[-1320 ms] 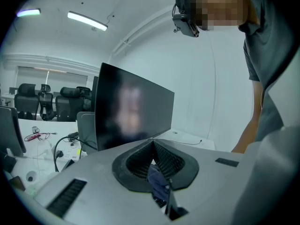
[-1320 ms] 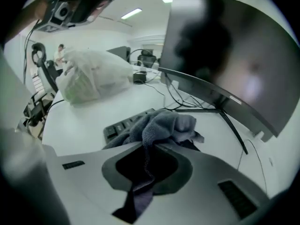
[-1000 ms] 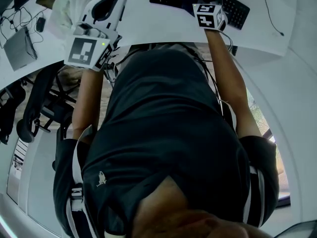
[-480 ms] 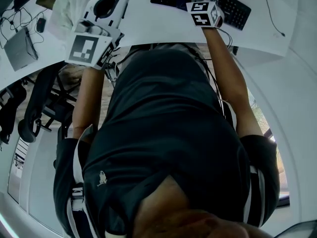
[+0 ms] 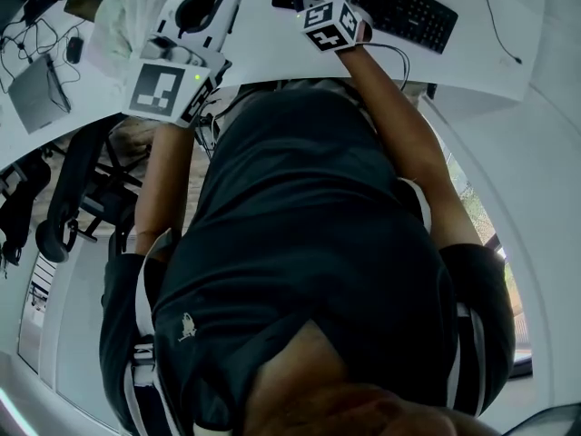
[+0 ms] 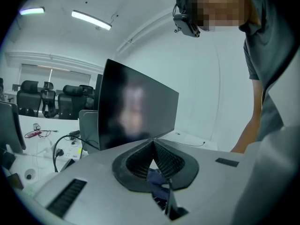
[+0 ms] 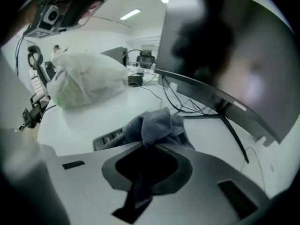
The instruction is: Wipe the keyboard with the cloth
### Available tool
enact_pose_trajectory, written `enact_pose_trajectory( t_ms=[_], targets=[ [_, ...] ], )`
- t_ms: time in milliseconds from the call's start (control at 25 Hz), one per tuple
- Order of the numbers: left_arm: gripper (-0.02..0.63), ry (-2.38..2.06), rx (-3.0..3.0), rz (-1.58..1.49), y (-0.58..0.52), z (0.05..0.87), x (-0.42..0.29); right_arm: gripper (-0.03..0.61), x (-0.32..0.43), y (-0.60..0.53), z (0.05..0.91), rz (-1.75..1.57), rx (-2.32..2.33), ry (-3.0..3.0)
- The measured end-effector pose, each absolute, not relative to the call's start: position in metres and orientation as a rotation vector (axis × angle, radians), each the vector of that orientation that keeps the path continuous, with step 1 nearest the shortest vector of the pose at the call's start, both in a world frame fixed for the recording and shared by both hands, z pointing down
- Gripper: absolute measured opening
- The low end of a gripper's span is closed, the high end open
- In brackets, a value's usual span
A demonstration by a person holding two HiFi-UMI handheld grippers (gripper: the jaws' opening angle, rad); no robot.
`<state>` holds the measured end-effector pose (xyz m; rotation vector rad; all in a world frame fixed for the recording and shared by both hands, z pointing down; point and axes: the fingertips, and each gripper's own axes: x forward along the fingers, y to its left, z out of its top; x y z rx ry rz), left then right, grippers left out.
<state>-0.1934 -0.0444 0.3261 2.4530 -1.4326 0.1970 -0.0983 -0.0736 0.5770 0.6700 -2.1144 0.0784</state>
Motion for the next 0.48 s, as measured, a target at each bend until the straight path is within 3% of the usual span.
enact_pose_trajectory(
  t_ms=[240,480],
  targets=[
    [0.006,-1.454,2.407,0.203,-0.039,0.338,-0.208,0.034,-0.011,-0.103,0.573,0.108,0.909,-1.991],
    [0.006,-1.420,2.415,0.194,-0.040,0.340,-0.195,0.034,-0.099,-0.090,0.574,0.012,0.800,-2.041]
  ],
)
